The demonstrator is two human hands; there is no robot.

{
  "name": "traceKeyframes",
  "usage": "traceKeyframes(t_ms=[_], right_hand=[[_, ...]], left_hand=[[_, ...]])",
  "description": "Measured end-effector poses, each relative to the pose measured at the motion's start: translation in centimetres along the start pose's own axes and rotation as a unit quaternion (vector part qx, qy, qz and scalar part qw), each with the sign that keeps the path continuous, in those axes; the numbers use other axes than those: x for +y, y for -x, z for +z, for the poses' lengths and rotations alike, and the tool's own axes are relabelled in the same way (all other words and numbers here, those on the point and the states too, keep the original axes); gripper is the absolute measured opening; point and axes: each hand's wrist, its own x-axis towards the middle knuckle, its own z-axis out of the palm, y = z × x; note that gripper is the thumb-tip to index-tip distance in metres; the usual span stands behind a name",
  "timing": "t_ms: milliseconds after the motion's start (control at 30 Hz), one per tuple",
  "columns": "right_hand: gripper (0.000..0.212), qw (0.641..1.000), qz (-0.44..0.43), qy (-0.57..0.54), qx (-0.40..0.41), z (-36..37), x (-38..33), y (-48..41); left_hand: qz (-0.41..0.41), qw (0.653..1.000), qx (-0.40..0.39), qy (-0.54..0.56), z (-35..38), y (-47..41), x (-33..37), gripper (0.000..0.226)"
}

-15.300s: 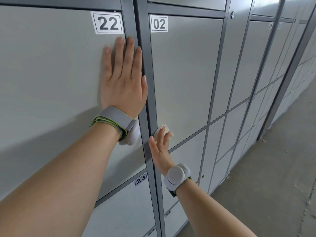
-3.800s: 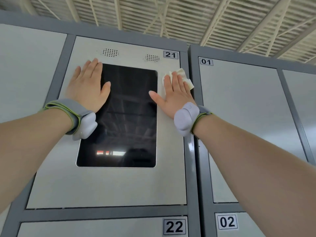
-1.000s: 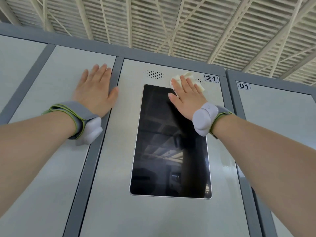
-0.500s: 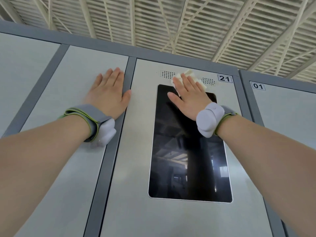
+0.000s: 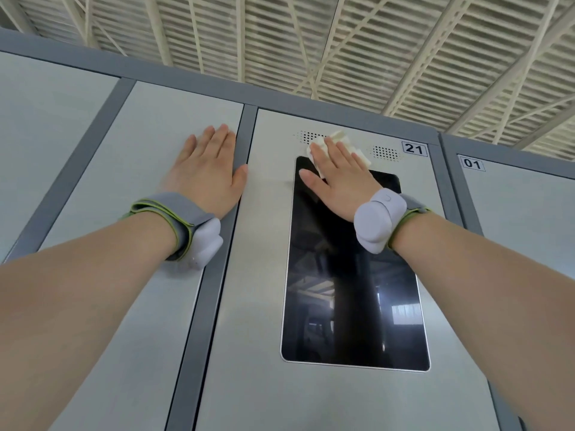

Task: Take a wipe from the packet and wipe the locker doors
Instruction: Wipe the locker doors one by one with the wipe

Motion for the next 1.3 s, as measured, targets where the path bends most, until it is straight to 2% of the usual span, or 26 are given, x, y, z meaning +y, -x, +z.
traceKeyframes(t_ms=[200,400,533,767,1000,1200,1300], right_hand=[[0.061,0.995,0.068,0.038,0.06,-0.2,-0.3,-3.2],[0.062,0.999,0.03,-0.011,0.023,0.2,-1.5,-1.0],[0.064,1.0,0.004,-0.004,-0.004,0.0,-1.9,-0.3],[0.064,0.997,0.071,0.009,0.03,-0.2,-3.3,-4.4],[0.068,1.0,0.004,-0.006,-0.01,0.1,-4.2,-1.7],[0.059,0.998,0.056,0.004,-0.013,-1.1,-5.3,-5.6],[0.058,0.998,0.059,-0.005,-0.016,-1.1,-5.8,-6.1]], left_hand=[[-0.001,1.0,0.004,0.01,0.1,0.0,0.0,0.059],[0.002,1.0,0.009,0.022,0.0,0.1,0.0,0.057],[0.003,1.0,0.009,0.027,-0.1,0.2,0.1,0.057],[0.003,0.999,0.011,0.034,0.0,0.1,-0.1,0.057],[0.009,0.998,0.007,0.056,-0.2,0.1,-0.3,0.056],[0.005,0.996,0.008,0.092,-0.5,0.0,-0.5,0.054],[0.004,0.989,0.015,0.145,-0.9,-0.1,-0.9,0.052]])
